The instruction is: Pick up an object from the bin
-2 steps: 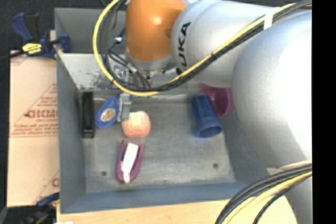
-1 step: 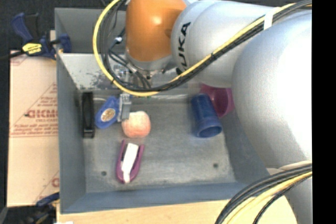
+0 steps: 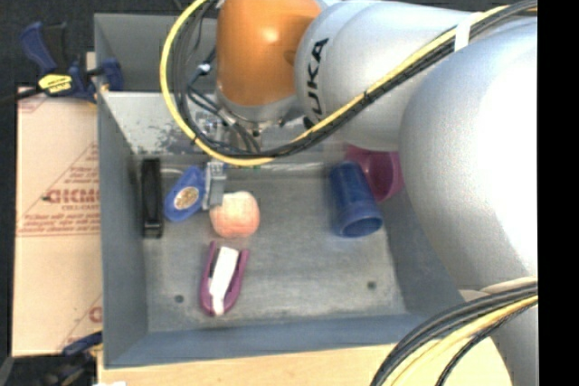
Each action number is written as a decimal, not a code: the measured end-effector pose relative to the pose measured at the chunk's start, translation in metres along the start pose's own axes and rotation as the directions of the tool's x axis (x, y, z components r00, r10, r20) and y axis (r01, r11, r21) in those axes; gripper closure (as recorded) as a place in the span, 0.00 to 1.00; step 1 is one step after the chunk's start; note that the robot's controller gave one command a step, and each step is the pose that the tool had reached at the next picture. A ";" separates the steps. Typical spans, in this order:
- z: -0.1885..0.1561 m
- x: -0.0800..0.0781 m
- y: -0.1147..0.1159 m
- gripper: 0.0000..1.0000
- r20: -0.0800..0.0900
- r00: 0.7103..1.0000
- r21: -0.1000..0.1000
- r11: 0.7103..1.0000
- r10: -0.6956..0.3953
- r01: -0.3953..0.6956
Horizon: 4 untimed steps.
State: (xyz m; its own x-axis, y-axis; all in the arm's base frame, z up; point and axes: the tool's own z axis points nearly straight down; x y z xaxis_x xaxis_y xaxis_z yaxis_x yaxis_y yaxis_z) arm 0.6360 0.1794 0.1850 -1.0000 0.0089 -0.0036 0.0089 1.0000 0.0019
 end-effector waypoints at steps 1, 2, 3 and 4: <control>0.000 0.000 0.000 0.00 0.000 1.000 0.000 1.000 0.000 0.000; 0.030 0.023 0.004 0.00 0.007 0.995 0.000 0.995 -0.103 0.103; 0.055 0.042 0.008 0.00 0.002 0.985 0.000 0.985 -0.170 0.170; 0.117 -0.017 0.033 0.00 0.001 0.981 0.002 0.981 -0.193 0.193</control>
Offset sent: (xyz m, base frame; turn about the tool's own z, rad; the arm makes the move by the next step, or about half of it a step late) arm -0.0425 0.0096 -0.0558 -0.1727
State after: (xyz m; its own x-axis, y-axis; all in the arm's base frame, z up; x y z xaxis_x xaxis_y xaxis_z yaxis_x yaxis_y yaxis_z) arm 0.6537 0.2130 0.0677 -0.9829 -0.1840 -0.0047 -0.1840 0.9829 -0.0011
